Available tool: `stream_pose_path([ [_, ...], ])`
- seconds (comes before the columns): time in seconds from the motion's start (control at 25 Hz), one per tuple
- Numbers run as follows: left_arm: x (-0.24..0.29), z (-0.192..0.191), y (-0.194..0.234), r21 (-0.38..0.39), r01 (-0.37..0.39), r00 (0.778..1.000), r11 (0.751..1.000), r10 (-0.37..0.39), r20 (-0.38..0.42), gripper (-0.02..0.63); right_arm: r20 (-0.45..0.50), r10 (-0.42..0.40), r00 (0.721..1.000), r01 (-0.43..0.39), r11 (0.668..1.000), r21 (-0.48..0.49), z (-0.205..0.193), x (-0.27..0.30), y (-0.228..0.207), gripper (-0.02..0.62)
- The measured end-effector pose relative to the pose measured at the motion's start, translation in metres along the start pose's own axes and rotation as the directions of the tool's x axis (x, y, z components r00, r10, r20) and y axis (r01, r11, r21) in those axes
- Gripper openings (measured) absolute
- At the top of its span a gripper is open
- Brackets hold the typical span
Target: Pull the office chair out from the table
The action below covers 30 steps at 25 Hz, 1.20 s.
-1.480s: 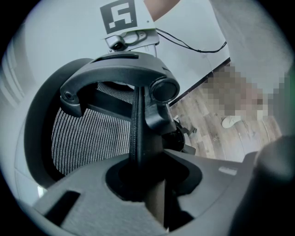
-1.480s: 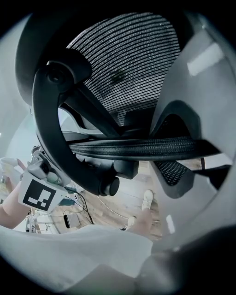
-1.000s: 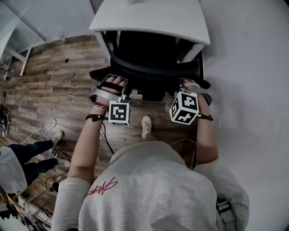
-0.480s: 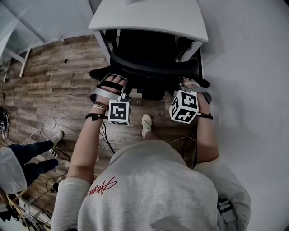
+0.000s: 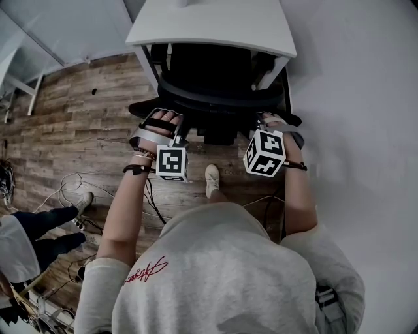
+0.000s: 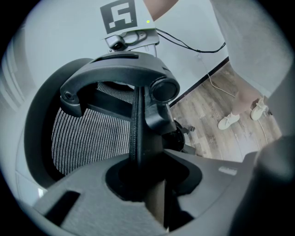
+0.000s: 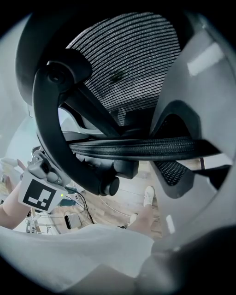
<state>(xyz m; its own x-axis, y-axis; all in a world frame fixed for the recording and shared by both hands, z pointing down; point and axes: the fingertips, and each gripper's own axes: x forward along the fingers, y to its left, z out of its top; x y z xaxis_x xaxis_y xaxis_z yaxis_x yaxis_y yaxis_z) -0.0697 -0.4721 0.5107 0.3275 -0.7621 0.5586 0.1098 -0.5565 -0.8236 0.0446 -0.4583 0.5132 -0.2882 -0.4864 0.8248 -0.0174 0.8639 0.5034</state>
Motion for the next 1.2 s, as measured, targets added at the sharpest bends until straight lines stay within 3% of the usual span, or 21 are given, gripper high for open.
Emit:
stream_pose_path([
  [1.2,-0.031,0.003,-0.019,0.009,0.000,1.000,1.000,0.000,0.020,0.100,-0.016,-0.006,1.000,0.006,1.000,0.018,0.015,-0.017,0.032,0.109],
])
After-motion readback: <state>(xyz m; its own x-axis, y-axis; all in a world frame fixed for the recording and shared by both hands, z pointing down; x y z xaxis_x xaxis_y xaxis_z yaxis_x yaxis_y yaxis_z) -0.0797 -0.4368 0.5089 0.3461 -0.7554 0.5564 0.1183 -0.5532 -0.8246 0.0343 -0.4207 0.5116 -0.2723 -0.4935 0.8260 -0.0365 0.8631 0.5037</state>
